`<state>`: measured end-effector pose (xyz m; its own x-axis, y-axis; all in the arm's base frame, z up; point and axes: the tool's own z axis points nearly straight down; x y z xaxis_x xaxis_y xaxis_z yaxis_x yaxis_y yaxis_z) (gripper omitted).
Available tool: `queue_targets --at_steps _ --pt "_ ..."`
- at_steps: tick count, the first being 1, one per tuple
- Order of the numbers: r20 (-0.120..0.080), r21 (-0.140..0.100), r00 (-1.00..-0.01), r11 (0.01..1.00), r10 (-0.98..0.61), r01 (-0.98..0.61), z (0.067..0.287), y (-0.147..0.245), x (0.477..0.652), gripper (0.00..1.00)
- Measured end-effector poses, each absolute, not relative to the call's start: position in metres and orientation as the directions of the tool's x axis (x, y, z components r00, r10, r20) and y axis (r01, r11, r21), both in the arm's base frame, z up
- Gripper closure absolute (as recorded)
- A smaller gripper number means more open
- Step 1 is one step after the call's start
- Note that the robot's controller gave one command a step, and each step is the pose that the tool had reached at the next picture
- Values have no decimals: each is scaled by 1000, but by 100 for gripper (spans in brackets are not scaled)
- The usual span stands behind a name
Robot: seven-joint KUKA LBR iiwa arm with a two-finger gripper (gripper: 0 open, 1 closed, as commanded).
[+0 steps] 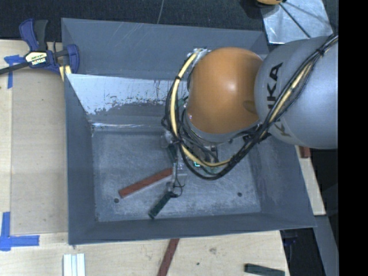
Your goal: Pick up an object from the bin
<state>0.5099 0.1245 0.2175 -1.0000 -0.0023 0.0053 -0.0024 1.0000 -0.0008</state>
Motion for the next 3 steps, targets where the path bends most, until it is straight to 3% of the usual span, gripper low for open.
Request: queue_targets --at_steps 1,2,3 --pt "-3 1 -1000 1000 0 0 222 124 512 0" --pt "-12 2 -999 999 -43 -43 184 133 520 0" --pt "-7 0 -966 966 -260 -260 117 131 534 0"
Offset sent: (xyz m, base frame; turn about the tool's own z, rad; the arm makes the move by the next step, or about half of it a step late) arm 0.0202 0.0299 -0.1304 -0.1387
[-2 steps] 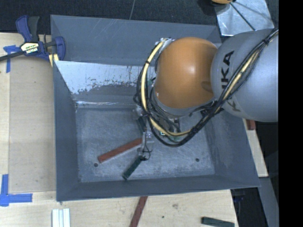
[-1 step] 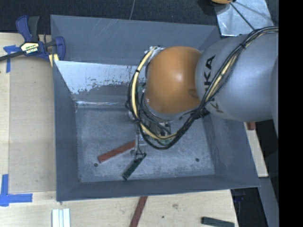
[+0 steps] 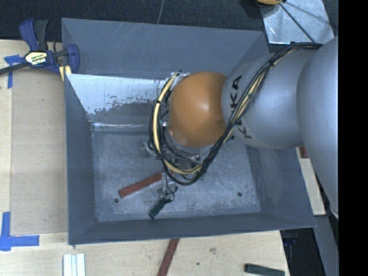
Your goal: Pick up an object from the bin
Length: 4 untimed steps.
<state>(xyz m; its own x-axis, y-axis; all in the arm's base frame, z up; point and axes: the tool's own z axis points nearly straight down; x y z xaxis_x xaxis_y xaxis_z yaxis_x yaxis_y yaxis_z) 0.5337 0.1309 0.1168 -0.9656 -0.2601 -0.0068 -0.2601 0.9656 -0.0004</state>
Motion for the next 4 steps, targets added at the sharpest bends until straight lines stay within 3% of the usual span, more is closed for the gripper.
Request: queue_targets --at_steps 1,2,3,4 --pt "-1 1 -916 916 -402 -402 73 132 529 100" --pt "-3 0 -917 917 -400 -400 71 131 529 0" --pt "-5 1 -917 917 -399 -399 72 132 530 100" --pt "-5 1 -917 917 -400 -400 72 132 530 100"
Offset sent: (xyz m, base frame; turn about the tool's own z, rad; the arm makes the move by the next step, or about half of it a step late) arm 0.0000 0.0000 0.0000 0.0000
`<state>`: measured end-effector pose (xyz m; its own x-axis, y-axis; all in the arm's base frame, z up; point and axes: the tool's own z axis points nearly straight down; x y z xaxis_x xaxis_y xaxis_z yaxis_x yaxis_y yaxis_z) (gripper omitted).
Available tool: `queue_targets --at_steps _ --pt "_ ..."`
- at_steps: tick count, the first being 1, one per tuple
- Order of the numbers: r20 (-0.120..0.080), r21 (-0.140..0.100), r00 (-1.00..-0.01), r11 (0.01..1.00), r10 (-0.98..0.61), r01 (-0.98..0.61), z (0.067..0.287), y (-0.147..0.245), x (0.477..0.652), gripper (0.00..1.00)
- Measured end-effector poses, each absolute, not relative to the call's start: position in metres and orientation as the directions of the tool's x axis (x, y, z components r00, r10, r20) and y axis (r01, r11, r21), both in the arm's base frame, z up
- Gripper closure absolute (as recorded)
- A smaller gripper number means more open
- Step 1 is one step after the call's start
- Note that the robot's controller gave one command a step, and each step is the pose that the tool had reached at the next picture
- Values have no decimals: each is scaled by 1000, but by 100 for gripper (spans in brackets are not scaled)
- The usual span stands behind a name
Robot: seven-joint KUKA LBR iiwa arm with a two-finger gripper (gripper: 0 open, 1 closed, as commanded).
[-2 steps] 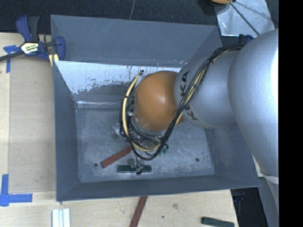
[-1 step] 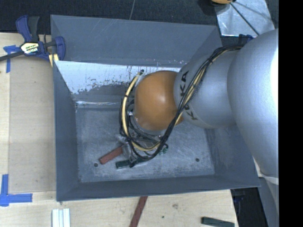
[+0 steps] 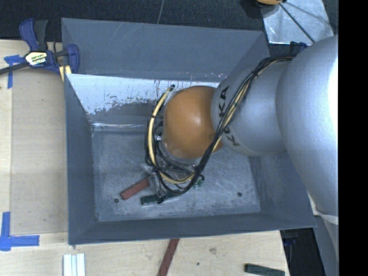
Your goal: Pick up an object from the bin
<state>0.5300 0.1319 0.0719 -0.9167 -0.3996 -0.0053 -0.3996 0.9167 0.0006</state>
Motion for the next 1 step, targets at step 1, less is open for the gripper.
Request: queue_targets --at_steps 1 --pt "-7 -1 -920 920 -393 -393 230 136 527 100"
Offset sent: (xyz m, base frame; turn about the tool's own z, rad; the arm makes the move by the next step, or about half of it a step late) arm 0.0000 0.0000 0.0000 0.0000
